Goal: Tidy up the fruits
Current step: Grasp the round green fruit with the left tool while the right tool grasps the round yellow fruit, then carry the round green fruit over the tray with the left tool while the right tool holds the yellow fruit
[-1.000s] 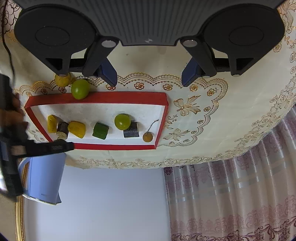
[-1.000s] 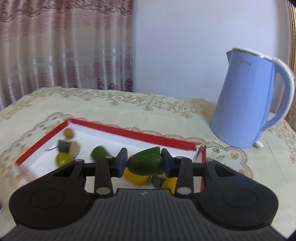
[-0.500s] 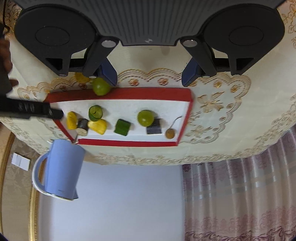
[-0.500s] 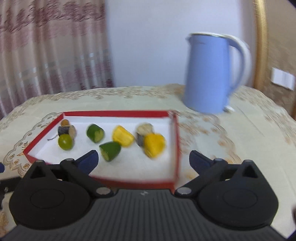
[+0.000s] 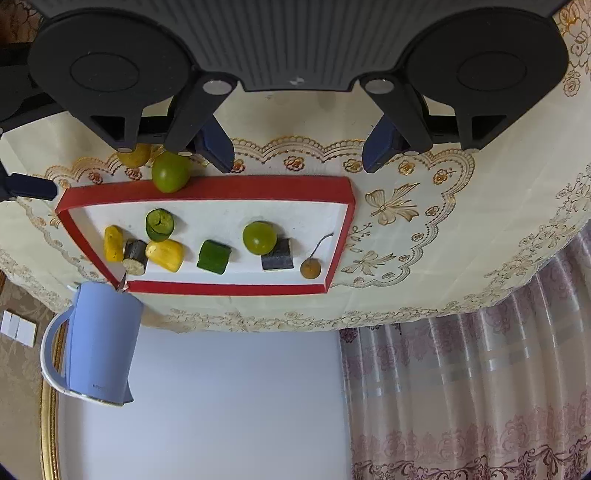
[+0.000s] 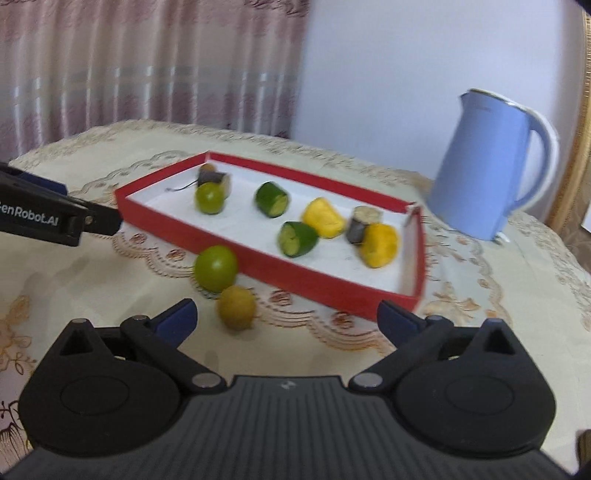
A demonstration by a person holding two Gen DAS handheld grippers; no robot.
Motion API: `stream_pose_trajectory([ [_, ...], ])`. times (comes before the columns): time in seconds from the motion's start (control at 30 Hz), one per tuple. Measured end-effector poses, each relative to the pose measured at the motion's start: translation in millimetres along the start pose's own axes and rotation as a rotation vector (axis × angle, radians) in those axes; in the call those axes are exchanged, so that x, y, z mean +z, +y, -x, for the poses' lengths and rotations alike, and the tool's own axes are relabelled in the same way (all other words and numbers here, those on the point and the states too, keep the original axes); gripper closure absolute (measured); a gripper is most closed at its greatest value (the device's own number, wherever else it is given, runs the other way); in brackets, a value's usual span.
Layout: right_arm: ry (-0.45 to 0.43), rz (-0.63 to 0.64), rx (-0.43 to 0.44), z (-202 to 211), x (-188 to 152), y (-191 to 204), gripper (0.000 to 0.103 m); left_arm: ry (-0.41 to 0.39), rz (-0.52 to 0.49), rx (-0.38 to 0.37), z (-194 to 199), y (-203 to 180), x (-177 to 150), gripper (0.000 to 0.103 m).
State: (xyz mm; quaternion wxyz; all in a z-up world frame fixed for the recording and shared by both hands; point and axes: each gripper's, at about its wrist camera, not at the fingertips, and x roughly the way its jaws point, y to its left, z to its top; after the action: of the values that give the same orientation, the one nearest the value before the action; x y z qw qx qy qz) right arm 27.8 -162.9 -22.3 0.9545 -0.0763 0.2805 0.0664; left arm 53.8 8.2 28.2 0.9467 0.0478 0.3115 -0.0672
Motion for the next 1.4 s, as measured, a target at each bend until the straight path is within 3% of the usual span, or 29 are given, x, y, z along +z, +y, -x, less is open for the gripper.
stream_pose_trajectory([
  [0.17, 0.054, -0.024, 0.056, -17.7, 5.6, 1.5, 0.044, 0.009, -0.003, 0.010, -1.4, 1.7, -2.3, 0.027],
  [0.2, 0.064, -0.022, 0.065, -21.6, 6.2, 1.3, 0.046, 0.010, 0.000, 0.010, -1.6, 2.3, -2.6, 0.027],
  [0.37, 0.084, -0.040, 0.125, -29.6, 5.8, 3.2, 0.078, 0.015, -0.002, 0.006, -1.8, 1.5, -3.8, 0.027],
  [0.63, 0.028, -0.084, 0.055, 1.2, -4.8, -12.9, 0.078, 0.003, -0.012, -0.078, -0.8, -9.2, -1.4, 0.027],
  [0.77, 0.017, -0.120, -0.003, 13.2, -12.5, -30.2, 0.078, -0.003, -0.046, -0.113, -8.2, -32.1, 3.8, 0.027],
  [1.0, 0.029, -0.147, -0.014, 16.9, -25.4, -42.7, 0.078, 0.006, -0.122, -0.167, -24.3, -69.4, 4.8, 0.027],
  [1.2, 0.020, -0.164, -0.025, 17.7, -32.4, -46.4, 0.078, 0.038, -0.149, -0.141, -45.1, -86.2, 7.5, 0.027],
  [1.23, 0.018, -0.164, -0.026, 18.0, -33.0, -46.6, 0.078, 0.042, -0.143, -0.143, -47.8, -86.1, 7.8, 0.029],
  [1.3, 0.019, -0.166, -0.026, 18.1, -34.6, -46.8, 0.078, 0.064, -0.129, -0.159, -52.6, -84.5, 8.3, 0.050],
  [1.4, 0.024, -0.170, -0.023, 16.5, -36.2, -47.3, 0.078, 0.110, -0.105, -0.187, -60.0, -81.6, 7.2, 0.071],
])
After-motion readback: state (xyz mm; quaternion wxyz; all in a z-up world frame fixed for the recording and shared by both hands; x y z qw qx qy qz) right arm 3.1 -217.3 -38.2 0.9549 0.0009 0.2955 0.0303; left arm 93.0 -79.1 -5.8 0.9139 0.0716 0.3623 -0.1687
